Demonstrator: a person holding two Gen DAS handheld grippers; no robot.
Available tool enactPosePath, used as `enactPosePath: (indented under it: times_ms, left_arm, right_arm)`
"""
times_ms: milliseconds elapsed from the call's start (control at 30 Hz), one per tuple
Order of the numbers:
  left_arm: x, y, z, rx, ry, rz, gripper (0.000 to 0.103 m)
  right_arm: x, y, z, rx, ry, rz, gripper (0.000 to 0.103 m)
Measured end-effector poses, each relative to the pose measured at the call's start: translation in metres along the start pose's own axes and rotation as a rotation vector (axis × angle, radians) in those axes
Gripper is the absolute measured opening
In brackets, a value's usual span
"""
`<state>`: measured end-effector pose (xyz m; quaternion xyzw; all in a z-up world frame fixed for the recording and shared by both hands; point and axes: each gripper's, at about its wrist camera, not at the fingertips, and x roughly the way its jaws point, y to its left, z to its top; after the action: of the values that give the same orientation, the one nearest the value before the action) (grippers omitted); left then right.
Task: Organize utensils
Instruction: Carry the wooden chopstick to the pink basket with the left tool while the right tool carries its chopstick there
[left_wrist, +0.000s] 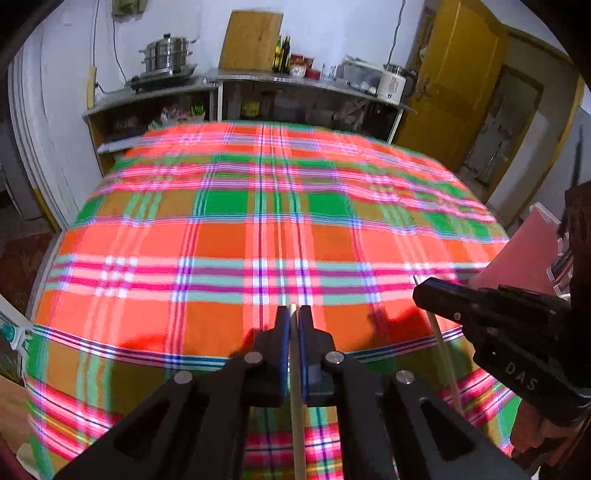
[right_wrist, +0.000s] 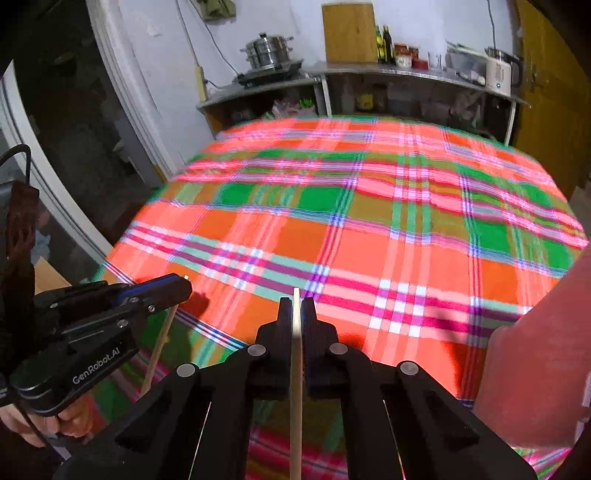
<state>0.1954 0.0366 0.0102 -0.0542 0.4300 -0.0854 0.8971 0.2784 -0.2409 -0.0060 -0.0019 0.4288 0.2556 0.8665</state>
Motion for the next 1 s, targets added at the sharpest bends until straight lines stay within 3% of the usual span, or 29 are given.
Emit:
enactPosePath:
  times_ms: [400,1000]
  left_arm:
    - [-0.074,-0.022,0.023,0.036,-0.139,-0.034,0.005]
    - [-0.117,-0.055,0.016,0.069,-0.187,-0.087,0.005]
  right_arm:
    - [-0.081,0.017,0.012,-0.033,-0.163,0.006,0.005]
    - [-0.152,0.001,-0.008,0.003,-0.285,-0.012,0.004]
